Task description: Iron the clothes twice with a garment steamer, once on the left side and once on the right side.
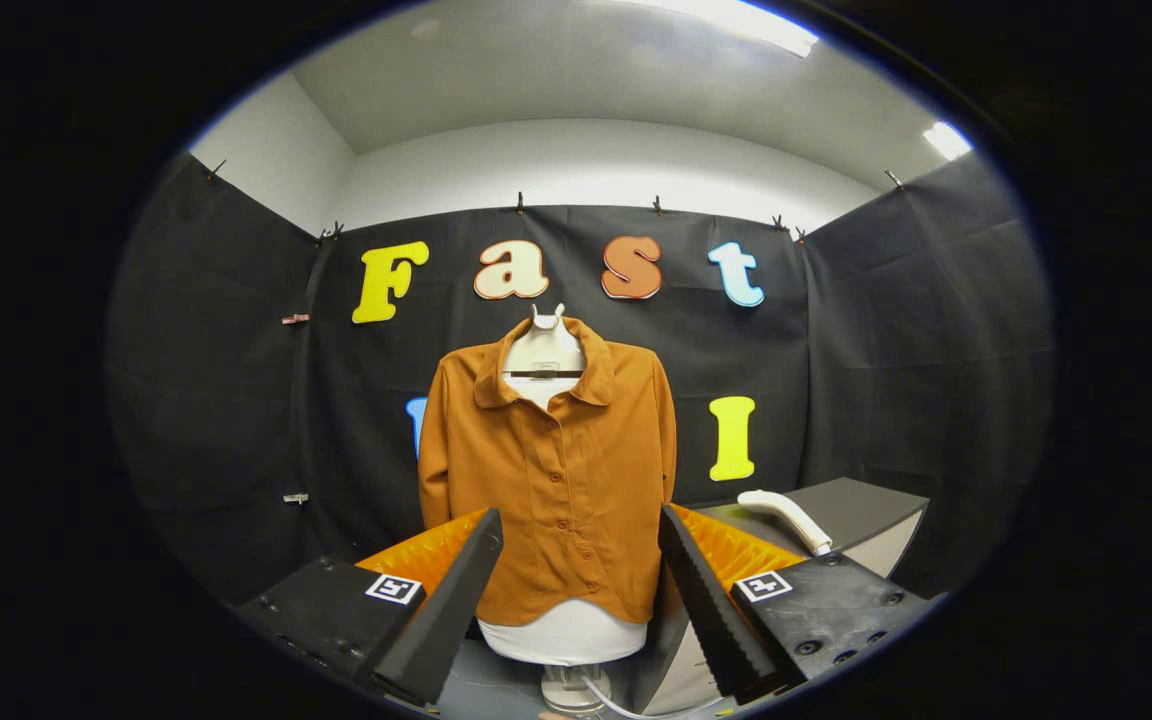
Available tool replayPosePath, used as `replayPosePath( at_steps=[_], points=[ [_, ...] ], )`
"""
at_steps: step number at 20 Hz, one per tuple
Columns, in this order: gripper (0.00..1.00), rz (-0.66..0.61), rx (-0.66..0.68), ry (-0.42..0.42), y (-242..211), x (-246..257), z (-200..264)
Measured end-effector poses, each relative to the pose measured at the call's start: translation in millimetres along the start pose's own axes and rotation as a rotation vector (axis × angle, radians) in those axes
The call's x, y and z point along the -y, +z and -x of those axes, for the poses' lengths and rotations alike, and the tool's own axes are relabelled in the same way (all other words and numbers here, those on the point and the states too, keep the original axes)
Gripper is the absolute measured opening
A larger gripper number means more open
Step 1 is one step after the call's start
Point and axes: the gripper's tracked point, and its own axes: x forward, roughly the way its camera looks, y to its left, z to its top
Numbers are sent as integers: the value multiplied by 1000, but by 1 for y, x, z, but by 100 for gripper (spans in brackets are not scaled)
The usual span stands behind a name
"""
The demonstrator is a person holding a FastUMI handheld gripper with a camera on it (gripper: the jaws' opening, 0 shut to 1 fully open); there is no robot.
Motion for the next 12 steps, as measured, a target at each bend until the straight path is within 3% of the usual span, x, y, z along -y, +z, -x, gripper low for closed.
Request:
replayPosePath(
  at_steps=[12],
  points=[
    [98, 6, -15, -36, -6, -5, -11]
  ],
)
